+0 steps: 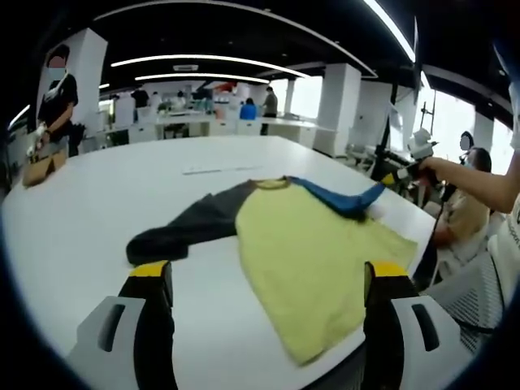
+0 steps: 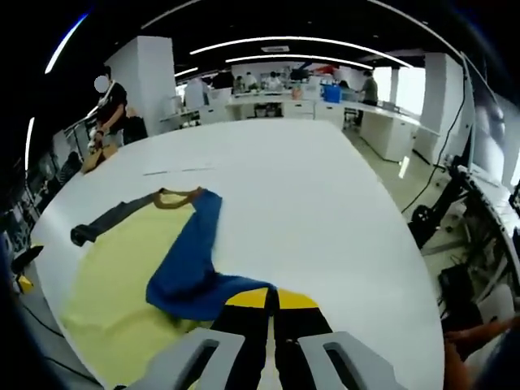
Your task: Fold the garment on the visible template until the final outline fits inside the template.
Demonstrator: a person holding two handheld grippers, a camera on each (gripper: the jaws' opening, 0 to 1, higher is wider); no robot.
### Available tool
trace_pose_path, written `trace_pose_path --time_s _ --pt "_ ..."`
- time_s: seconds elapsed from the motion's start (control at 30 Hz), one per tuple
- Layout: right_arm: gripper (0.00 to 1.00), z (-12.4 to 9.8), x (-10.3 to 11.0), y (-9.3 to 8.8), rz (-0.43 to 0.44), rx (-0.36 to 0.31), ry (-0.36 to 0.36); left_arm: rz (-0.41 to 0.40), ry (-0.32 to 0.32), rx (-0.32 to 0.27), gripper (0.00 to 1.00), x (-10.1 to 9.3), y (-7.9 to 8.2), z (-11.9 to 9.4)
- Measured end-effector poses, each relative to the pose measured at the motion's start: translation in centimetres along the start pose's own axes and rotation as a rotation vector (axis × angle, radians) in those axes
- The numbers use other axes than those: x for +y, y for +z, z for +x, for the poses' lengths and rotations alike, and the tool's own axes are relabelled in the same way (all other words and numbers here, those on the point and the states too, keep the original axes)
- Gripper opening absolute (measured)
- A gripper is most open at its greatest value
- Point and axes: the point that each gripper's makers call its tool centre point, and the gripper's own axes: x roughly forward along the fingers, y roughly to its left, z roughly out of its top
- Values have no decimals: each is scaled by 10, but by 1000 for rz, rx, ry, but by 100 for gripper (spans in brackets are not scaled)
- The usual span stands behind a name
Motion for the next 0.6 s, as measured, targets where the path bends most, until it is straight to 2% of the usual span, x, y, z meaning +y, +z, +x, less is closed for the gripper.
trace_pose_path --time_s 0.3,0.37,0.4,0.6 --pt "0 0 -34 -15 -1 30 -63 6 3 2 95 1 0 0" --pt "0 -1 -44 -19 7 35 -83 8 5 3 95 1 1 0" --pt "0 0 -61 -21 12 40 -89 8 5 3 95 0 1 0" --pt "0 1 -82 -33 22 64 -123 11 1 8 95 -1 0 1"
